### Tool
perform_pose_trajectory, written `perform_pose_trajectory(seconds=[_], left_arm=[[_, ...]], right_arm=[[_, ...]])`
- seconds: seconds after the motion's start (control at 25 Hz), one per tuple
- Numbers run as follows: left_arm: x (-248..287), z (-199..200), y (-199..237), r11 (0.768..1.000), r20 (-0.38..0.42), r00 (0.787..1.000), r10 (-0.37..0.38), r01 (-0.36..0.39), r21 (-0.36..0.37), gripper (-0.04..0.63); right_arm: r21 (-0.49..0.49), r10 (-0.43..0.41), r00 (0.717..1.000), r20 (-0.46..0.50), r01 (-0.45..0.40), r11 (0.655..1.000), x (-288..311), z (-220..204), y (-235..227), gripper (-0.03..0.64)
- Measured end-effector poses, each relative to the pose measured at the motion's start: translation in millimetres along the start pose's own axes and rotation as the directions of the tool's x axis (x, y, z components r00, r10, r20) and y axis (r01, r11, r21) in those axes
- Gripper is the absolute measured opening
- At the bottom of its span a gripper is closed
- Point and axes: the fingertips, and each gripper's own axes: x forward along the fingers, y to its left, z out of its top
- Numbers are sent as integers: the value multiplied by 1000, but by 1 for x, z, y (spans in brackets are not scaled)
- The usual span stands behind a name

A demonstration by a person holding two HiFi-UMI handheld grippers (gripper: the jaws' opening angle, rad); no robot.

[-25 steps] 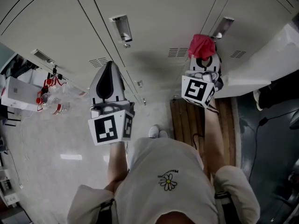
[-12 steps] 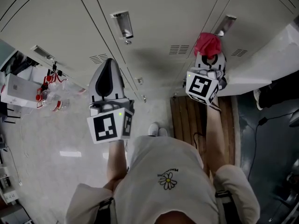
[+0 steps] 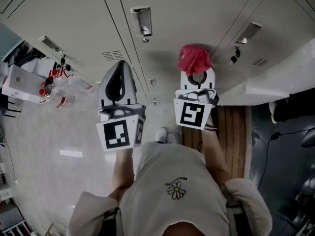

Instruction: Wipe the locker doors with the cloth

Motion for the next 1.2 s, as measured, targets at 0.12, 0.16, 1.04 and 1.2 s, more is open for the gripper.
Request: perform_pose_trajectory(seconds=[0.12, 0.16, 1.04, 1.2], left_arm=[[-5, -2, 2, 1000, -4, 1000, 13, -13, 2, 15], [-6, -2, 3, 1000, -6, 1000, 17, -17, 8, 15], [-25, -9, 38, 990, -36, 990, 138, -136, 44, 15], [-23, -10, 36, 990, -41, 990, 135, -133, 50, 15]], right_arm=[[66, 97, 994, 52, -100, 993, 10, 15, 45, 31], [83, 119, 990, 73, -125, 989, 14, 19, 58, 31], [-33, 210, 970, 126, -207, 978, 69, 22, 137, 31], [-69, 198, 972, 126, -191, 979, 67, 17, 134, 31]])
